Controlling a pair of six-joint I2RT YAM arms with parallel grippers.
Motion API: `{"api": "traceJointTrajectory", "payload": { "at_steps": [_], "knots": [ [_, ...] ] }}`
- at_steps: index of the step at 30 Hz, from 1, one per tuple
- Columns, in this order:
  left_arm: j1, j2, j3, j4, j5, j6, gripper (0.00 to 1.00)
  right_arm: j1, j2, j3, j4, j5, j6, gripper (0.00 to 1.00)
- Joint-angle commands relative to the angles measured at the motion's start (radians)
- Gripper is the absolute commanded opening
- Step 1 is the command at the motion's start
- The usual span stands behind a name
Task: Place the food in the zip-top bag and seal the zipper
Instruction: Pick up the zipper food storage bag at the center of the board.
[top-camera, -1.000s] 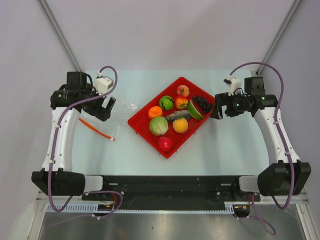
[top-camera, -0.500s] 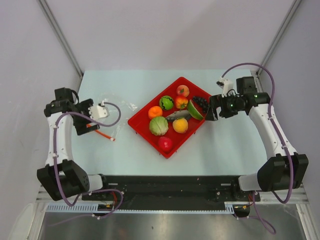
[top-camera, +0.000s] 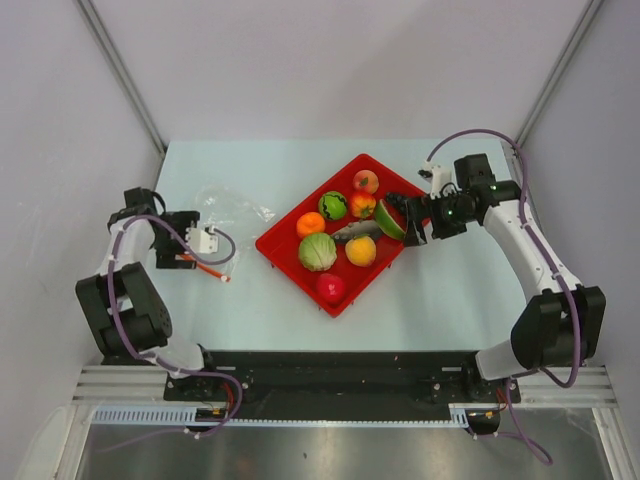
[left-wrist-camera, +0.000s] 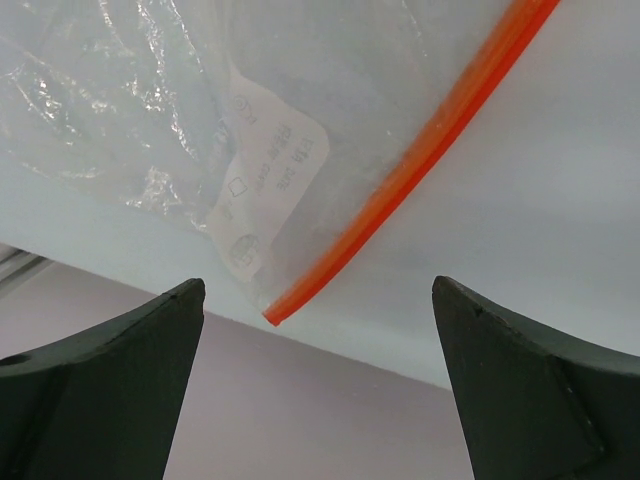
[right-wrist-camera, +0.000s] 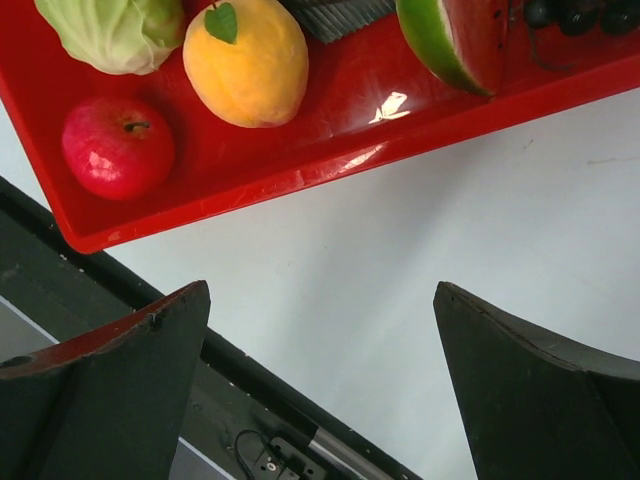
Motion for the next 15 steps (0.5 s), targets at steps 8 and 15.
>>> {"api": "traceJointTrajectory", "payload": {
  "at_steps": [8, 15],
  "knots": [
    [0.003, 0.161, -0.033, 0.191, 0.024, 0.339, 0.95, 0.009, 0.05, 0.034, -0.02, 0.053, -0.014, 1.0],
    [-0.007, 0.196, -0.048, 0.264, 0.039, 0.313, 0.61, 0.009, 0.05, 0.028, -0.03, 0.065, -0.02, 1.0]
  ]
}}
